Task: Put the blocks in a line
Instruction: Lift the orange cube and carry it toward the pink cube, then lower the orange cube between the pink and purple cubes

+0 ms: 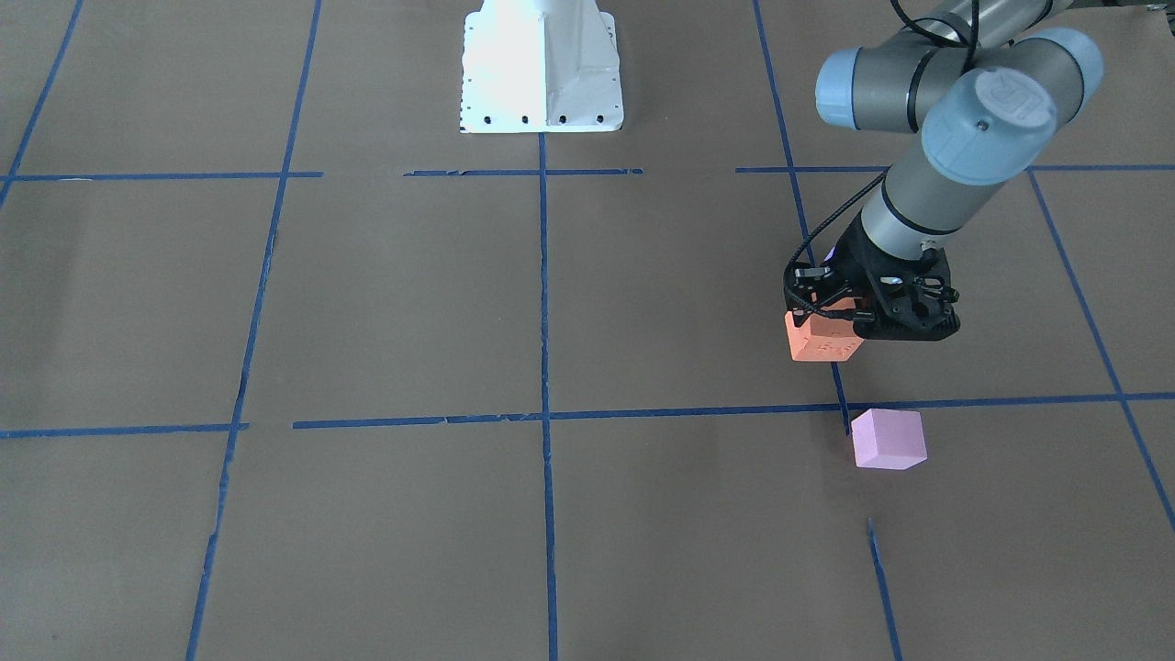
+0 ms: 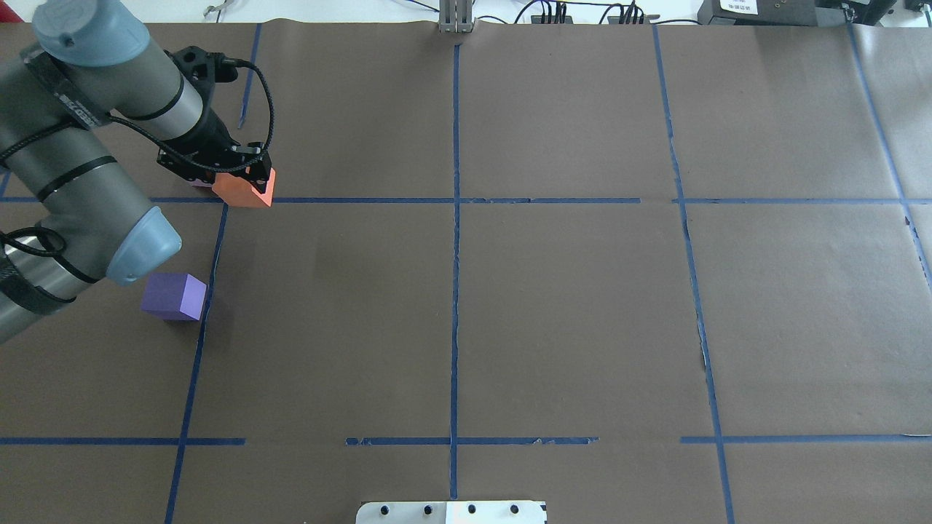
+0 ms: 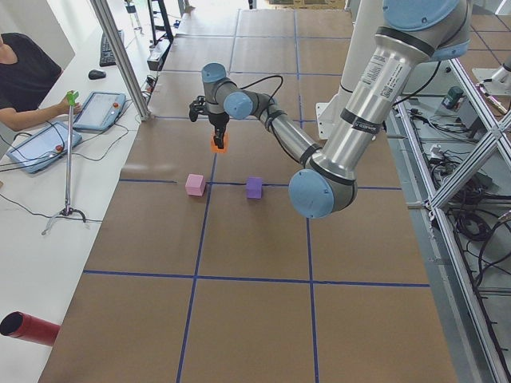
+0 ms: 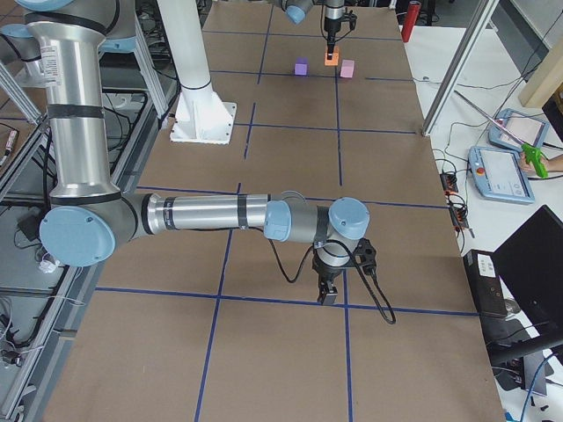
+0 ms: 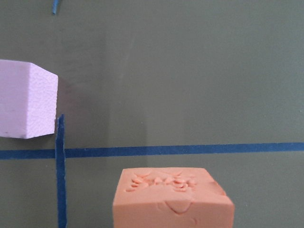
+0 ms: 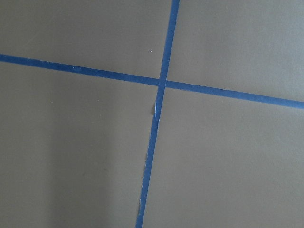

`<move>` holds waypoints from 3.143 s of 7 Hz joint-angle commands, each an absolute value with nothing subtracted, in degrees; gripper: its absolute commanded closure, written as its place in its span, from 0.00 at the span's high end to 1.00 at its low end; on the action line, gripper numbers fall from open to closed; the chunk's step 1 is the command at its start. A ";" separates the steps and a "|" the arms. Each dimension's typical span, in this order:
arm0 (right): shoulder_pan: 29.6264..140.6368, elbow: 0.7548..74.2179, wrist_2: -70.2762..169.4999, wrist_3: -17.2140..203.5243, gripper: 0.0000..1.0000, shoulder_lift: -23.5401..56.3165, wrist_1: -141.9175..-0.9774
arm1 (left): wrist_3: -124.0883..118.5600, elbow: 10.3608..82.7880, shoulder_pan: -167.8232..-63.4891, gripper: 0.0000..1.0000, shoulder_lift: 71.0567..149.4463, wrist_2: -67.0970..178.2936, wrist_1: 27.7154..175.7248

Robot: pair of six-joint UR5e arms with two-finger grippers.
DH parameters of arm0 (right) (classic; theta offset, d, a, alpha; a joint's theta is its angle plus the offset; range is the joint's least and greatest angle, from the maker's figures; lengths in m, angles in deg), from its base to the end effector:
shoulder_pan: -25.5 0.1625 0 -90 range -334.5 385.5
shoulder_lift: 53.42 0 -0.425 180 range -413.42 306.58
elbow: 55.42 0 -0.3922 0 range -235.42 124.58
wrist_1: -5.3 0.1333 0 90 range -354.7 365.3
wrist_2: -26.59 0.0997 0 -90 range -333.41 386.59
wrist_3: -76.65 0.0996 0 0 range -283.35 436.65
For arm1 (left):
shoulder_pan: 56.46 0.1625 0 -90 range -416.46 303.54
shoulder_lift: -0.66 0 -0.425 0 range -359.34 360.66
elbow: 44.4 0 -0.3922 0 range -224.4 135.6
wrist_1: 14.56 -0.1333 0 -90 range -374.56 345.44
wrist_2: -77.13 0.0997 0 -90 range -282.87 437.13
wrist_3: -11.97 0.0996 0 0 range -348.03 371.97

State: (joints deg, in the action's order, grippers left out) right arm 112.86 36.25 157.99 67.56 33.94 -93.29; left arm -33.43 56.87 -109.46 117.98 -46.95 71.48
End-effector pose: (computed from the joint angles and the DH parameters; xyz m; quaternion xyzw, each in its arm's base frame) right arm 0.0441 -0.5071 0.6395 -0.0150 -0.3546 -0.0824 0.9312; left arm 0.3176 -0.5502 0.3067 0.0298 0.3979 0.0201 0.9167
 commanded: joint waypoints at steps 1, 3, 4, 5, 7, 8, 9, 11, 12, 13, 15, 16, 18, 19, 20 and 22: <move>112.86 36.25 157.99 67.60 1.00 33.94 -93.31 | -25.25 57.03 -110.51 0.00 114.85 -46.97 70.69; 112.86 36.25 157.99 67.51 1.00 33.94 -93.31 | -20.47 56.07 -113.32 0.00 110.36 -47.32 73.23; 112.86 36.25 157.99 67.60 1.00 33.94 -93.31 | -20.55 53.63 -114.63 0.00 109.74 -47.76 75.33; 112.86 36.25 157.99 67.60 1.00 33.94 -93.31 | -21.08 50.82 -114.73 0.00 109.82 -49.59 76.66; 112.86 36.25 157.99 67.60 1.00 33.94 -93.31 | -21.34 46.24 -114.38 0.00 110.52 -51.53 79.56; 112.86 36.25 157.99 67.60 1.00 33.94 -93.31 | -22.04 44.57 -114.29 0.00 110.87 -52.50 80.35; 112.86 36.25 157.99 67.60 1.00 33.94 -93.31 | -24.31 44.12 -113.94 0.00 110.96 -52.51 82.10; 112.86 36.25 157.99 67.60 1.00 33.94 -93.31 | -25.12 43.85 -112.54 0.00 110.96 -52.51 82.82; 112.86 36.25 157.99 67.60 1.00 33.94 -93.31 | -25.38 43.06 -111.75 0.00 111.05 -52.51 84.13; 112.86 36.25 157.99 67.60 1.00 33.94 -93.31 | -26.08 42.53 -111.31 0.00 110.96 -52.51 84.84; 112.86 36.25 157.99 67.60 1.00 33.94 -93.31 | -26.09 42.09 -110.95 0.00 110.96 -52.51 85.02; 112.86 36.25 157.99 67.60 1.00 33.94 -93.31 | -26.09 41.65 -110.95 0.01 110.96 -52.51 85.80; 112.86 36.25 157.99 67.60 1.00 33.94 -93.31 | -26.09 41.21 -110.78 0.06 110.96 -52.51 86.25; 112.86 36.25 157.99 67.60 1.00 33.94 -93.31 | -26.18 41.21 -110.60 0.06 110.96 -52.51 86.25; 112.86 36.25 157.99 67.60 1.00 33.94 -93.31 | -26.96 41.12 -110.51 0.06 111.05 -52.51 87.21; 112.86 36.25 157.99 67.60 1.00 33.94 -93.31 | -27.58 40.86 -109.90 0.06 110.96 -52.51 88.18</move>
